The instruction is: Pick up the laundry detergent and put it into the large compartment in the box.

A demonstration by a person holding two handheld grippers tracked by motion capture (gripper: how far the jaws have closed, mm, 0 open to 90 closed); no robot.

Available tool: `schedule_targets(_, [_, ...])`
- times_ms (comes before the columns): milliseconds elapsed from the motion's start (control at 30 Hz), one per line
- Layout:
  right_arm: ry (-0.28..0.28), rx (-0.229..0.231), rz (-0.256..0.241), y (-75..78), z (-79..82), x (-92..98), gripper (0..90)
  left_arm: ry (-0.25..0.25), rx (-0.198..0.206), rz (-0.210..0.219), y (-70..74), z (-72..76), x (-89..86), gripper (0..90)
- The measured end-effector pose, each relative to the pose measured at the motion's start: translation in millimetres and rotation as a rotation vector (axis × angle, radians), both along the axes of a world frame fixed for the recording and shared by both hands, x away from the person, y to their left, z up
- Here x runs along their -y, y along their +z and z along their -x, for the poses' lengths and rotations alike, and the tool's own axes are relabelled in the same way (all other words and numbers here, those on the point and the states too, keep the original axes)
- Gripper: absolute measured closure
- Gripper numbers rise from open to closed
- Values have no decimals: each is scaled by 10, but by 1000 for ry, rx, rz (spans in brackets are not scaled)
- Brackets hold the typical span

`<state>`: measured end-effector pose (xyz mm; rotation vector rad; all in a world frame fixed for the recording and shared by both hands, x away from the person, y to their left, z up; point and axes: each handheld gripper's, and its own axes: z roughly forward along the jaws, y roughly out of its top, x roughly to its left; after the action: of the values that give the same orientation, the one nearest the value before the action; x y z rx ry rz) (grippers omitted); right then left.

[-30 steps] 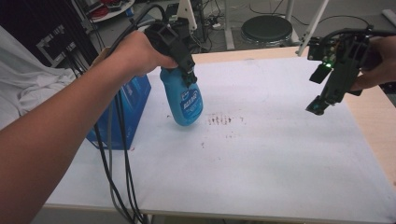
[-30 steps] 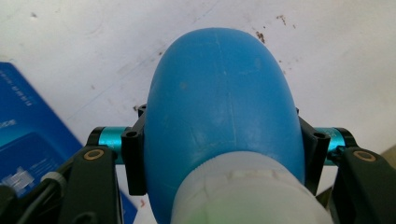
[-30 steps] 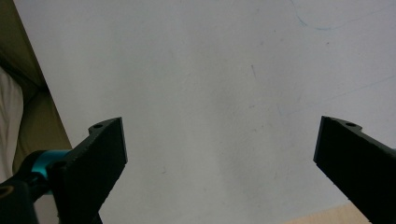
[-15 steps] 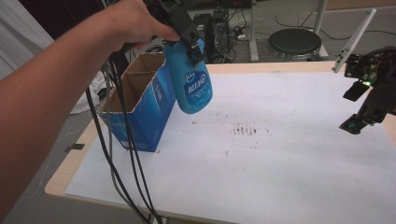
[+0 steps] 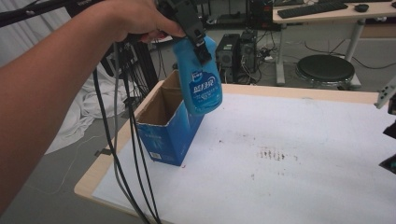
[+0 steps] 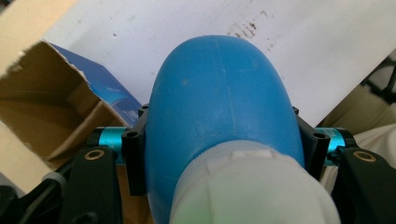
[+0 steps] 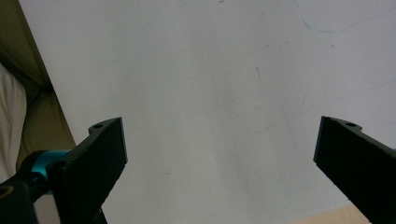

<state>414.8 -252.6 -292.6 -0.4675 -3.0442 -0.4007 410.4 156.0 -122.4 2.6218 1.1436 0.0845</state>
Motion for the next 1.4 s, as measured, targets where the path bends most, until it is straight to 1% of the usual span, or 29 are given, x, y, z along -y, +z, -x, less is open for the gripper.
schedule_targets(67, [1,-1,3,0,-2,-1,17,-52,21,-12,36,21,-39,376])
schedule_targets(133, [0,-2,4,-1,-3,1,17,-52,21,-12,36,21,-39,376])
schedule_targets(167, [-4,-1,3,-4,-12,8,17,-129,42,-16,107,48,-121,376])
schedule_targets(200, [-4,-1,3,-4,-12,8,17,-129,42,-16,107,48,-121,376])
schedule_targets(233, [-3,-1,-1,-5,-22,16,17,-150,43,-8,144,65,-165,376])
schedule_targets(300, [-4,-2,1,-5,-24,18,17,-156,40,-6,163,72,-184,376])
schedule_targets(333, [-4,-3,3,-6,-25,19,17,-179,38,-6,205,85,-219,376])
schedule_targets(433, [-8,-3,3,-5,-27,22,17,-188,42,-8,268,103,-272,376])
schedule_targets(533, [-14,-4,3,-5,-27,26,17,-201,58,-14,310,125,-337,376])
schedule_targets(633, [-16,-4,5,-6,-29,30,17,-213,68,-17,321,138,-418,376])
schedule_targets(700, [-14,-3,0,-6,-33,31,17,-219,79,-31,310,146,-465,376])
schedule_targets(733, [-14,-3,0,-6,-33,31,17,-219,79,-31,310,146,-465,376])
schedule_targets(767, [-17,-3,-1,-6,-34,31,17,-225,88,-48,292,150,-515,376])
schedule_targets(867, [-18,-7,9,-13,-31,20,17,-237,95,-57,266,157,-598,377])
schedule_targets(967, [-20,-7,9,-15,-35,18,17,-251,89,-64,239,170,-700,377])
schedule_targets(1133, [-29,-9,11,-18,-54,38,17,-250,99,-82,183,186,-843,377])
schedule_targets(1233, [-34,-10,14,-27,-68,42,17,-249,99,-91,145,176,-882,377])
schedule_targets(1267, [-34,-10,14,-27,-68,42,17,-248,95,-97,112,167,-901,377])
schedule_targets(1300, [-34,-10,14,-27,-68,42,17,-248,95,-97,112,167,-901,377])
schedule_targets(1333, [-40,-14,14,-29,-69,28,17,-244,72,-116,18,140,-938,377])
schedule_targets(1400, [-35,-13,15,-34,-68,25,17,-244,56,-124,-50,126,-958,377])
